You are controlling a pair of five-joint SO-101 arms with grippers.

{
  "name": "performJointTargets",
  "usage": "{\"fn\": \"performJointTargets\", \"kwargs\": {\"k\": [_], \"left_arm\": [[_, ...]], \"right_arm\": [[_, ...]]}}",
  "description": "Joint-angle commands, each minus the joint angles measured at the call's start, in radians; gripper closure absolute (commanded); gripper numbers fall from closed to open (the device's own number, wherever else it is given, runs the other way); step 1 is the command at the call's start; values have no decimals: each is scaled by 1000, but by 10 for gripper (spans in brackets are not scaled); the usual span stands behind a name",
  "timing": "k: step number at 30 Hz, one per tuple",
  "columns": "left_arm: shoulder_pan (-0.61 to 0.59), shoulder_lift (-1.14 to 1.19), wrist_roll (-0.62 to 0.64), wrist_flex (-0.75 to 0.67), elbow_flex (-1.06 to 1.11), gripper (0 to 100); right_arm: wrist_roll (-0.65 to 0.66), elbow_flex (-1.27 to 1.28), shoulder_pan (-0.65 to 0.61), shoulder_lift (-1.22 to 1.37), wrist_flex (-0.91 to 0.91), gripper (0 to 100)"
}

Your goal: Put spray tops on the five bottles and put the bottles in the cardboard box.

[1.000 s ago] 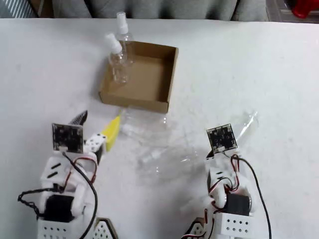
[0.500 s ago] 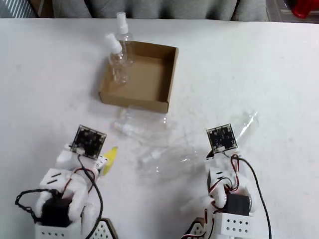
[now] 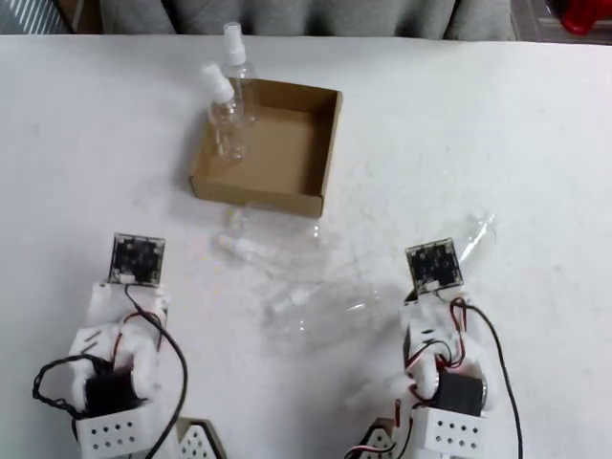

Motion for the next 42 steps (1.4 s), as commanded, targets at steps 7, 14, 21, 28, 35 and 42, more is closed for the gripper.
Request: {"fn": "performJointTargets", "kwargs": {"k": [7,14,21,28,35,42], "left_arm": [[-7,-13,-204,41,0,965],[-7,-13,-207,41,0,965],[-7,-13,-210,43,0,965],[-7,-13,-210,43,0,964],[-7,-13,-212,40,0,962],[-7,-12,-212,38,0,962]], "right_arm": [[147,-328,-93,7,122,983],[0,-399,-260,22,131,983],[-94,-416,-266,372,-111,983],[-278,-628,-268,849,-260,983],[-465,-822,-317,1159,-266,981],[-517,-956,-317,1368,-229,983]]}}
